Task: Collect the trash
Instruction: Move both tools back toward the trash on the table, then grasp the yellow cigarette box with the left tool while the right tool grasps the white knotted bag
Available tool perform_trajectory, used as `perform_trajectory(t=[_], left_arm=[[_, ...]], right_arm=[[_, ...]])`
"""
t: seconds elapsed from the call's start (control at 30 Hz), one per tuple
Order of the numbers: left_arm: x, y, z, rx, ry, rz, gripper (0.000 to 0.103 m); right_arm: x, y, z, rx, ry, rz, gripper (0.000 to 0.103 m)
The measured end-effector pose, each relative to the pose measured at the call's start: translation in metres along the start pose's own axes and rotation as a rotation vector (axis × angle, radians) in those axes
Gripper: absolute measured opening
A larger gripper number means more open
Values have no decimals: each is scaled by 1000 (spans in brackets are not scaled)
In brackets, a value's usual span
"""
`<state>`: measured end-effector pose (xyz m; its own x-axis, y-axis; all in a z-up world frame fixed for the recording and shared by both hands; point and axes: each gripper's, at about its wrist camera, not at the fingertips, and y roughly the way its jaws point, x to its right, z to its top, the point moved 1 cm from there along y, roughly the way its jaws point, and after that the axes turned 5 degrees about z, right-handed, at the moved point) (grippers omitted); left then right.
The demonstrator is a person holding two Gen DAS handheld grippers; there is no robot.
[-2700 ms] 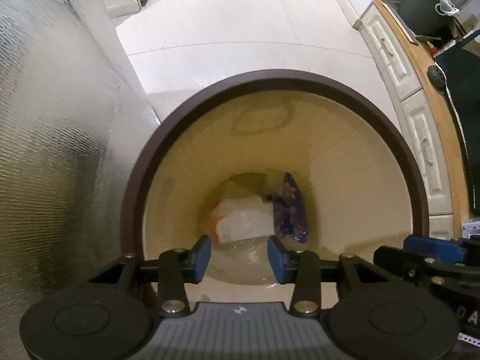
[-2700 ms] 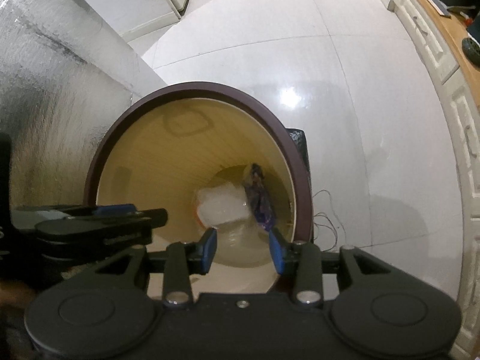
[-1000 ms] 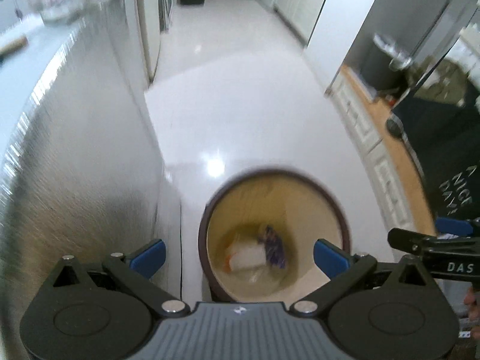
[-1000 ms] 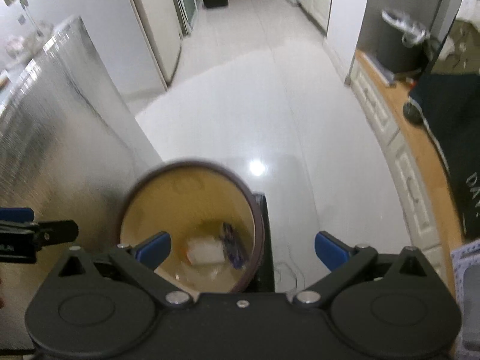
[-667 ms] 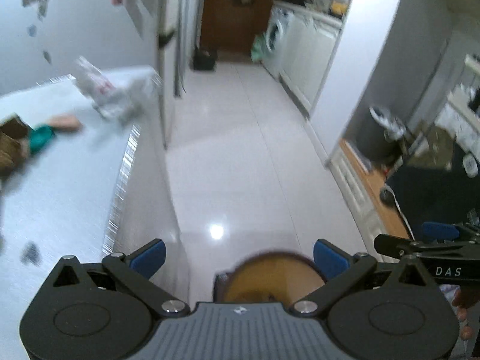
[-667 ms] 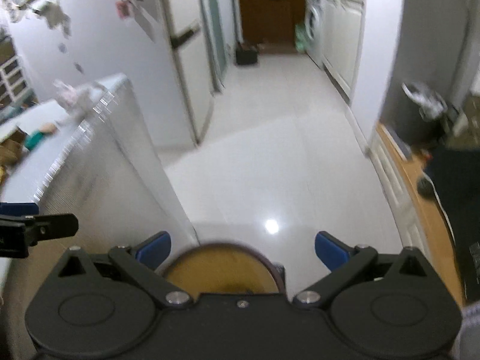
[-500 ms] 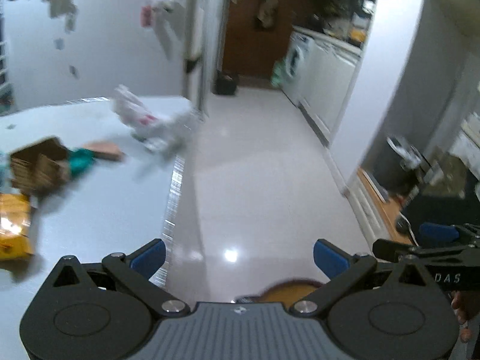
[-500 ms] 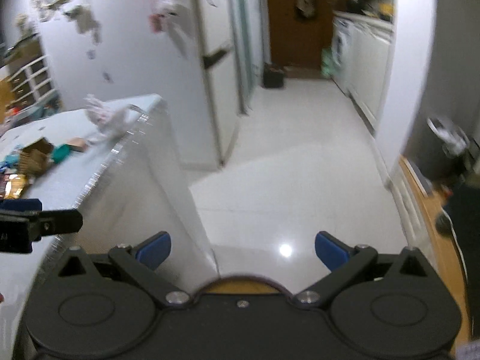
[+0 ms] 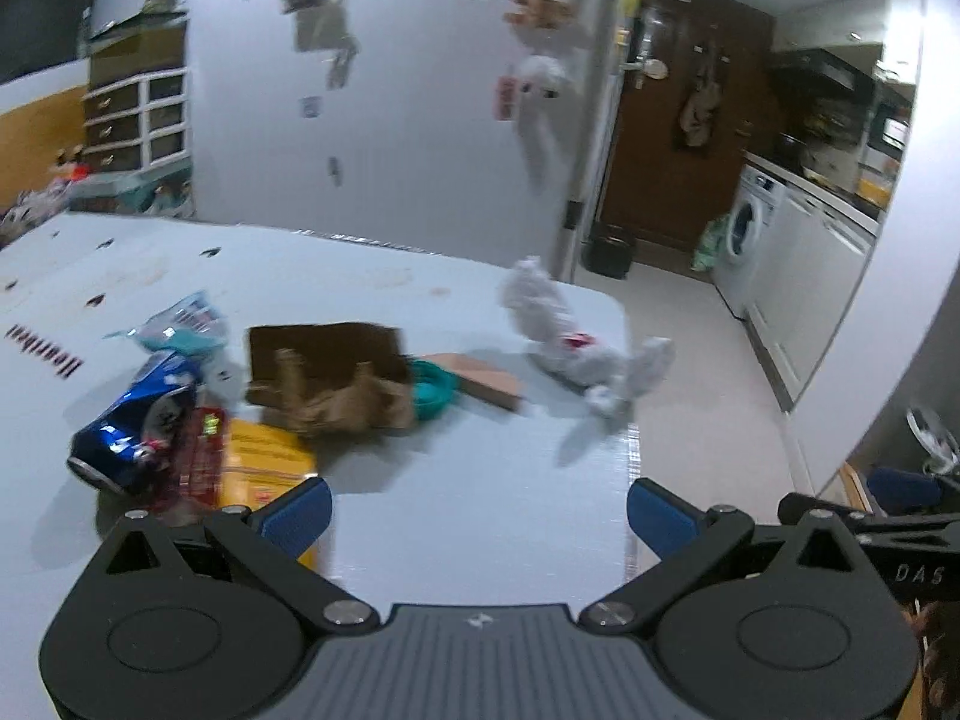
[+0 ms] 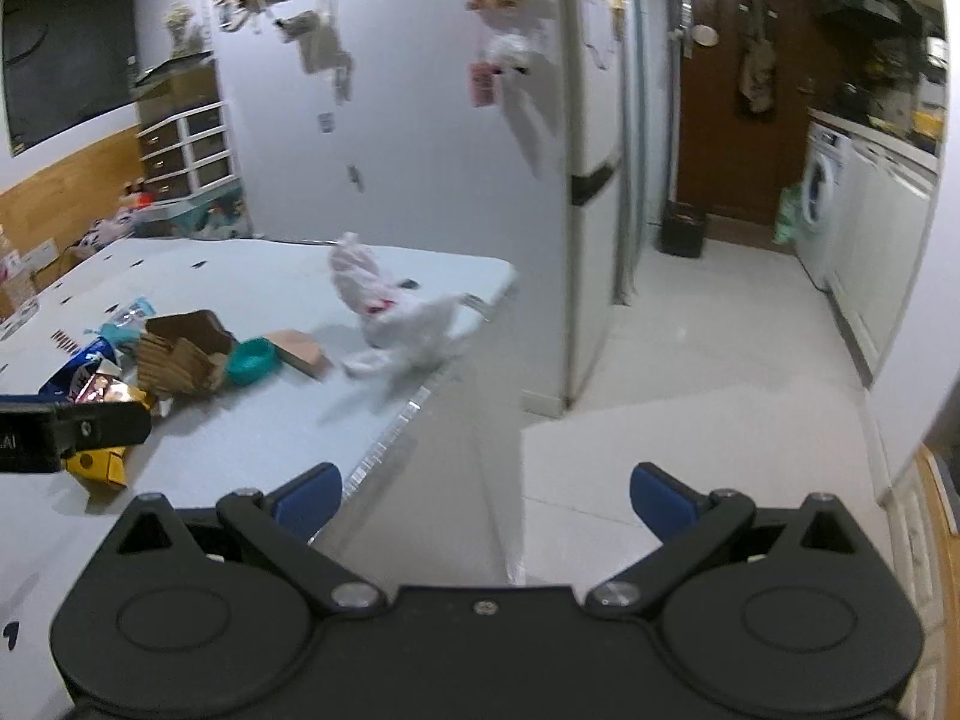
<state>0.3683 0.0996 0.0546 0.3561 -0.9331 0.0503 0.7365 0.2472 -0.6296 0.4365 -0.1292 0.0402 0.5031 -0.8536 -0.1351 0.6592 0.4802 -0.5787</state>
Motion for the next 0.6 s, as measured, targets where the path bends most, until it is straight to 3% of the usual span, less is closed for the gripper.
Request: perform_trajectory(t=[0.27,0.43,0.6], left_arm=[[-49,41,-1,-64,-104,-17,103],[-70,65,-5,-72,-113,48,103],[-86,81,-5,-101,-134,60,103]], right_arm=[[-37,43,23,-42,-125,42,103],[-46,63,34,-40,-199,43,103],[-49,83,49,-38,-223,47,103]])
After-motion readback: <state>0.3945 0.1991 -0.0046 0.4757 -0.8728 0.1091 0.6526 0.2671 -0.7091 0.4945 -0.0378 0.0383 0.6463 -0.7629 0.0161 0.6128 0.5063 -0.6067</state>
